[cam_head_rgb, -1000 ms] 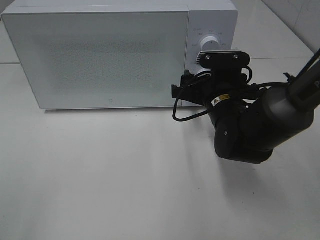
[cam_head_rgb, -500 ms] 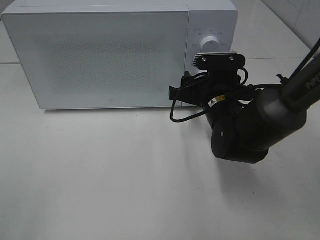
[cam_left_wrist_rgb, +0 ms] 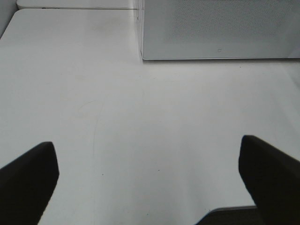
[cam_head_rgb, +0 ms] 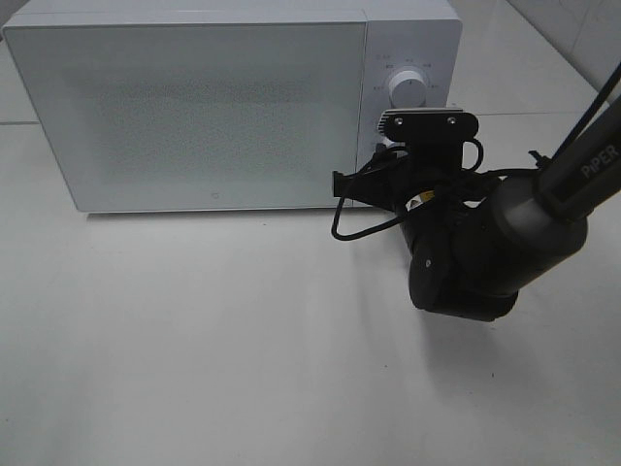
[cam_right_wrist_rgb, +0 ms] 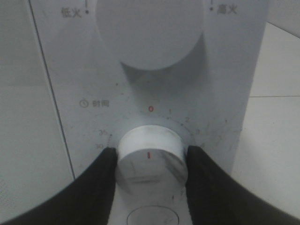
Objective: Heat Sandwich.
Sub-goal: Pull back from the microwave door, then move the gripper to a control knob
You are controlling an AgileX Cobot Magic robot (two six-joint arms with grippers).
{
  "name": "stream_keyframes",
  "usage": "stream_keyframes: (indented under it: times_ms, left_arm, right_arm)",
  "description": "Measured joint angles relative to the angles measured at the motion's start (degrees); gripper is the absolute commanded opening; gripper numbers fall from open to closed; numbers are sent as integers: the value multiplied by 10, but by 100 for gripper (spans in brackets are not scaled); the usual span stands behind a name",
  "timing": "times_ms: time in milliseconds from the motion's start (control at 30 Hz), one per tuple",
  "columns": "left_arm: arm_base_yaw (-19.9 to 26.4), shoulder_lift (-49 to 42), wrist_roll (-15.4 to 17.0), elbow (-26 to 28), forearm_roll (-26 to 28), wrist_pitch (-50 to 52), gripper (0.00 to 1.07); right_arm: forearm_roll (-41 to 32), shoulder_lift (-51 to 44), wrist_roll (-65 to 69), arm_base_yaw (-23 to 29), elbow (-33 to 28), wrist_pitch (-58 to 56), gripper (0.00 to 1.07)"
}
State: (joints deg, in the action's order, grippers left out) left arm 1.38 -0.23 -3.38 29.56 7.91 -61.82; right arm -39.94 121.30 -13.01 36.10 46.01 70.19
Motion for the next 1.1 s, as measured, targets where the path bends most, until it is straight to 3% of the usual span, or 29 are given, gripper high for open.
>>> stream_keyframes:
  times_ms: [700, 1100]
  left_arm:
    - [0, 0, 0, 0, 0, 0, 98]
    - [0, 0, 0, 0, 0, 0, 98]
  right_arm:
    - [0, 0, 27, 0, 0, 0, 8]
    - [9, 0, 235, -1, 0, 2, 9]
